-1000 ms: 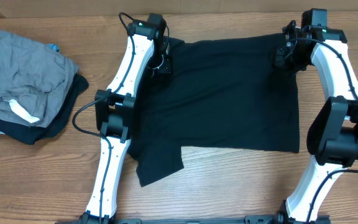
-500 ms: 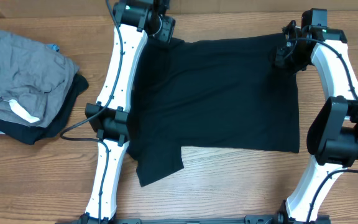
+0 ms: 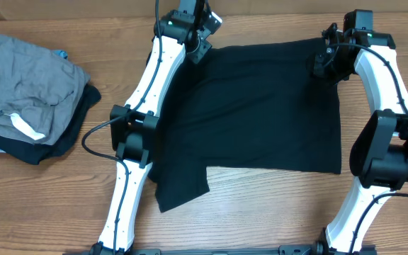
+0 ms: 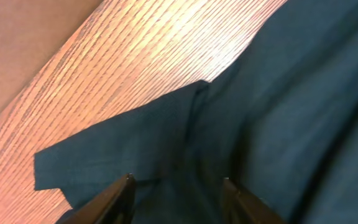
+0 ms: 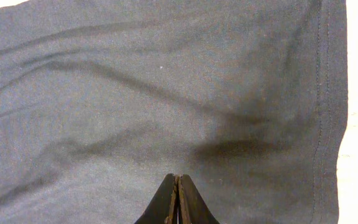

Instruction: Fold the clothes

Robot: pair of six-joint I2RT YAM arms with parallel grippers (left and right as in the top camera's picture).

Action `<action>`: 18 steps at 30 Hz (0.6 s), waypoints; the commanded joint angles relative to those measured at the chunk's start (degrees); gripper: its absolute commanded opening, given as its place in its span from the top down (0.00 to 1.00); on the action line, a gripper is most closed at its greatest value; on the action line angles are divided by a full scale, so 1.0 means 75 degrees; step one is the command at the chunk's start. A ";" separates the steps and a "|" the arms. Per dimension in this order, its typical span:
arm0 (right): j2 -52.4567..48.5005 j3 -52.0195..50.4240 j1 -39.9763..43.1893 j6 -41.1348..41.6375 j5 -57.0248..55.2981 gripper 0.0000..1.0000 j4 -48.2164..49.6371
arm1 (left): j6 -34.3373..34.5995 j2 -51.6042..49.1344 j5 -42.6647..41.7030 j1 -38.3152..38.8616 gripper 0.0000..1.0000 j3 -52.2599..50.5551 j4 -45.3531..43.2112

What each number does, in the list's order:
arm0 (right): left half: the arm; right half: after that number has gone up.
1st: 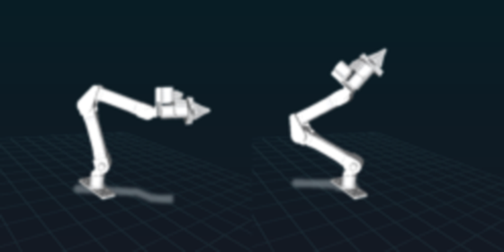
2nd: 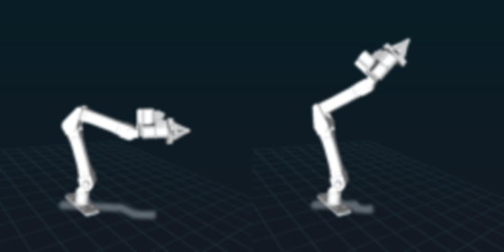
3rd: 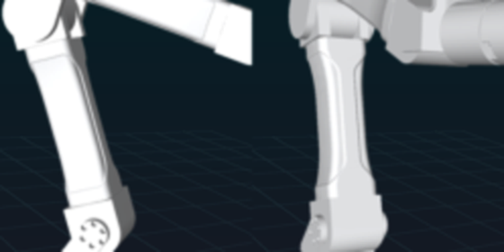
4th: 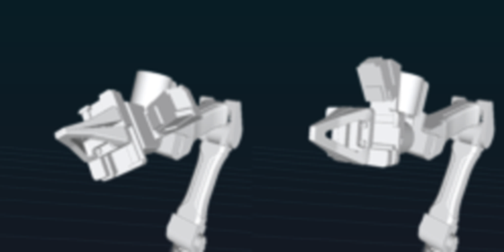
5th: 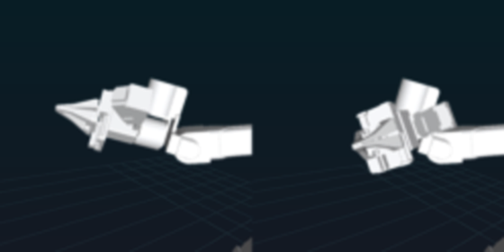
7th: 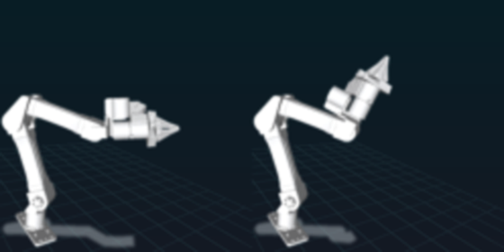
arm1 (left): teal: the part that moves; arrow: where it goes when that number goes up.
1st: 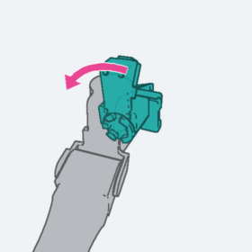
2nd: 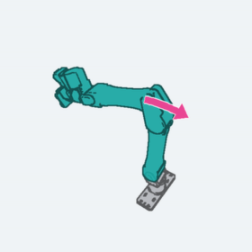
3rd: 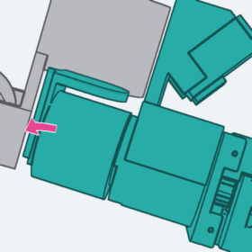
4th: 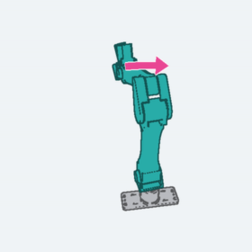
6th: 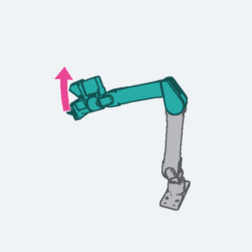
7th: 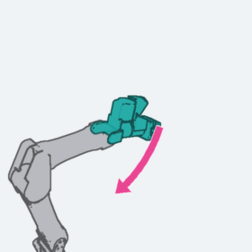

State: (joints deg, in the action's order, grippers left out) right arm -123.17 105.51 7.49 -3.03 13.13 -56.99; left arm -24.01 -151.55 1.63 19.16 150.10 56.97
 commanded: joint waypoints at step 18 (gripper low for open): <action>0.0032 -0.0061 -0.0003 -0.0058 -0.0023 0.96 0.0152 | -0.0428 -0.0720 0.0236 -0.0015 0.51 -0.0117 -0.0554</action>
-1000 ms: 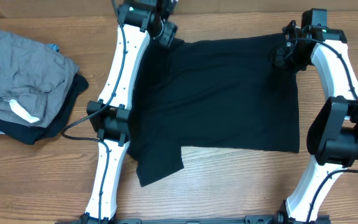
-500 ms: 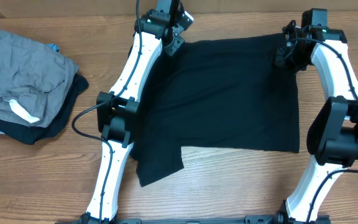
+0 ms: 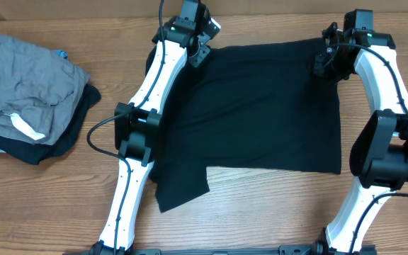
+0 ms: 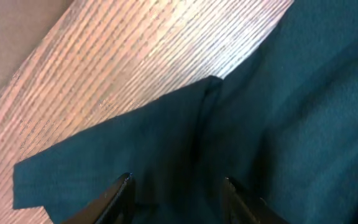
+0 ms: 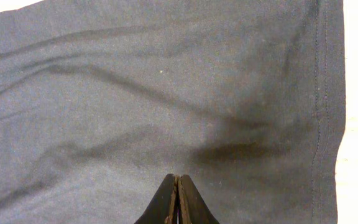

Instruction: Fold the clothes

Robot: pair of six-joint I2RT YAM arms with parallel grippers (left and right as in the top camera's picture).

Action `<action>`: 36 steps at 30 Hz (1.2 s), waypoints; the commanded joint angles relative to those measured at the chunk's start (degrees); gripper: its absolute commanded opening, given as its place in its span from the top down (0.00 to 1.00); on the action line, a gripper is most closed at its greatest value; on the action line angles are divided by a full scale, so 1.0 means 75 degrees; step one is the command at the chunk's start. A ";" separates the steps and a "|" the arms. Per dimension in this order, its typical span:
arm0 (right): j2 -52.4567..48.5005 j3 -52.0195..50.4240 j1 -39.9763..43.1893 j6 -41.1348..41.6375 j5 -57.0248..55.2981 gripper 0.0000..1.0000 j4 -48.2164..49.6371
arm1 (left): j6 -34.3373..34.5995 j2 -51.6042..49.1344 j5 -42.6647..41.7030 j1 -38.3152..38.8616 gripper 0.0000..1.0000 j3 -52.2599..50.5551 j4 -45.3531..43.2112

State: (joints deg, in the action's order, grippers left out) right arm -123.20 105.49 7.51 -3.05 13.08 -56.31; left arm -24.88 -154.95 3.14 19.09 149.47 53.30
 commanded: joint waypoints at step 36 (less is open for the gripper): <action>0.0035 -0.0058 -0.0006 -0.0055 -0.0192 0.96 0.0099 | -0.1323 -0.0425 0.0976 -0.0143 0.86 0.0038 -0.3299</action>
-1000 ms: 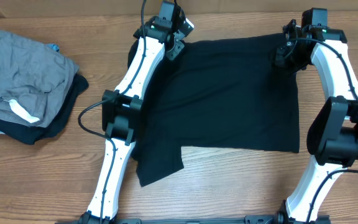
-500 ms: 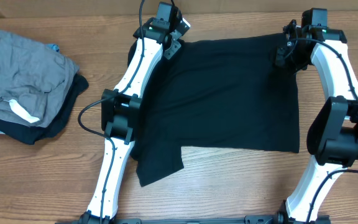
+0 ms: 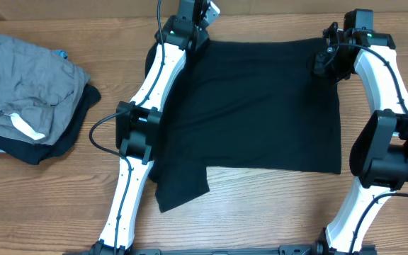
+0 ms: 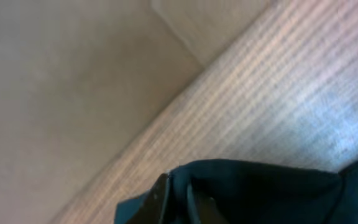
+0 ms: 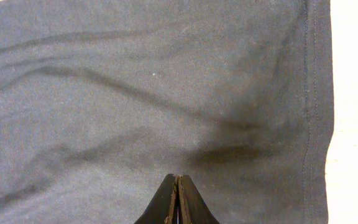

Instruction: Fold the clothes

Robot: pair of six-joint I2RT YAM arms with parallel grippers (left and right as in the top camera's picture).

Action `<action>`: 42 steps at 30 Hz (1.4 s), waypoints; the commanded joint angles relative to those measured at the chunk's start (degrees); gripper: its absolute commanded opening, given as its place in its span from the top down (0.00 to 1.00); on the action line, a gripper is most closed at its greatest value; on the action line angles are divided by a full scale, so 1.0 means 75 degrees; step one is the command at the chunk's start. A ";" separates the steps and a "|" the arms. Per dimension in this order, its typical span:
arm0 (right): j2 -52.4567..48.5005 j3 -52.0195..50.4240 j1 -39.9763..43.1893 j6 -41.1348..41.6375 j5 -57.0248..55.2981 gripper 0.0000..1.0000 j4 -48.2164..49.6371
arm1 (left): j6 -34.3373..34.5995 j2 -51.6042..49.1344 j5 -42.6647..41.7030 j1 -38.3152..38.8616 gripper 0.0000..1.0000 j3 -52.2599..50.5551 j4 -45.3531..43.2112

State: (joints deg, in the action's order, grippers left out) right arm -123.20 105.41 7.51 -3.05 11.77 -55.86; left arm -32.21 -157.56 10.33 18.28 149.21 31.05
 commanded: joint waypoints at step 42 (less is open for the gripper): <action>-0.0087 -0.0912 -0.0009 -0.0020 -0.0012 0.96 0.1387 | 0.4546 -0.0650 -0.0729 -0.0364 0.96 0.0122 0.0472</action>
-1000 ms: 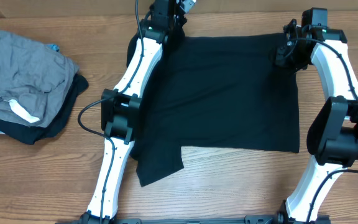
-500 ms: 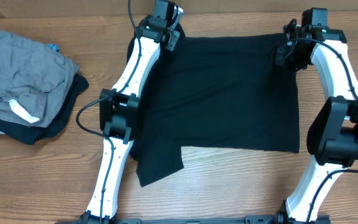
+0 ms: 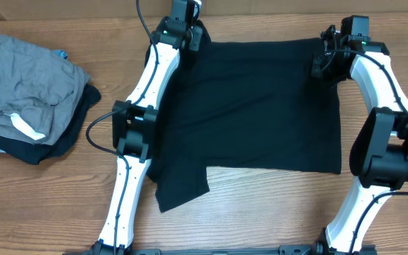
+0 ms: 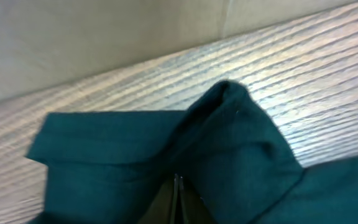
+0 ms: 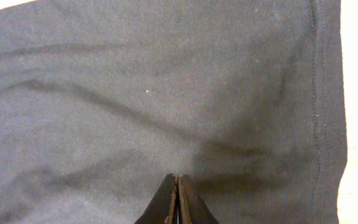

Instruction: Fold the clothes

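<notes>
A black shirt (image 3: 261,106) lies spread flat on the wooden table (image 3: 261,205). At its far left corner my left gripper (image 3: 192,37) is shut on the sleeve. The left wrist view shows that sleeve (image 4: 166,143) bunched up into a hump just ahead of the closed left gripper (image 4: 178,179). My right gripper (image 3: 323,68) is shut on the cloth near the far right corner. In the right wrist view the right gripper (image 5: 178,178) pinches the fabric, with the stitched hem (image 5: 328,93) to its right. Another sleeve (image 3: 181,188) sticks out at the near left.
A pile of grey and dark clothes (image 3: 30,88) sits at the table's left end. The table's far edge (image 3: 261,15) runs just behind both grippers. Bare wood (image 3: 275,212) shows in front of the shirt.
My left gripper has shifted a little to the left along the far edge, and the sleeve it holds now stands bunched in a hump. The right gripper stays shut in the same place.
At first my left gripper hung open over the flat far left sleeve while the right gripper was shut on the far right corner. The left gripper then moved back to the sleeve's edge and shut on it. Now the sleeve is bunched up; the right side is unchanged.
</notes>
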Robot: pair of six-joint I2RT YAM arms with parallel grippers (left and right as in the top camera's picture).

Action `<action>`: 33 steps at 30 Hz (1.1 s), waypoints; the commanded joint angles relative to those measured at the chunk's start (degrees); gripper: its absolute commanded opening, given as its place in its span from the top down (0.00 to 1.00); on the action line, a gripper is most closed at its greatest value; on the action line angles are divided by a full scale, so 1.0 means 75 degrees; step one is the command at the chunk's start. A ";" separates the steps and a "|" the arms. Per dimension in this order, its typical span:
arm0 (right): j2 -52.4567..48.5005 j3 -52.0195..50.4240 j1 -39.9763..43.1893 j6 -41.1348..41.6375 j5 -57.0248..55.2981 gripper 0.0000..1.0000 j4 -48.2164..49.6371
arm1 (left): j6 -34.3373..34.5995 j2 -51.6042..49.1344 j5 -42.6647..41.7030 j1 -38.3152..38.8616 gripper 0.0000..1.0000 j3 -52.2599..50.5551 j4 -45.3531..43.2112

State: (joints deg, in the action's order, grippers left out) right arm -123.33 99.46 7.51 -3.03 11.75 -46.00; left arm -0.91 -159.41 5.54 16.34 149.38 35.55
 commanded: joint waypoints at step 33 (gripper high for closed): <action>-0.0070 -0.0119 -0.0009 0.0003 -0.0009 0.96 0.0044 | 0.1195 0.0230 -0.0699 -0.0775 0.93 0.1725 0.1204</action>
State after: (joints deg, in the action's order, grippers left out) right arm -123.35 98.87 7.51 -3.01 11.75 -46.02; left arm 4.19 -162.39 1.67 10.00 156.14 37.91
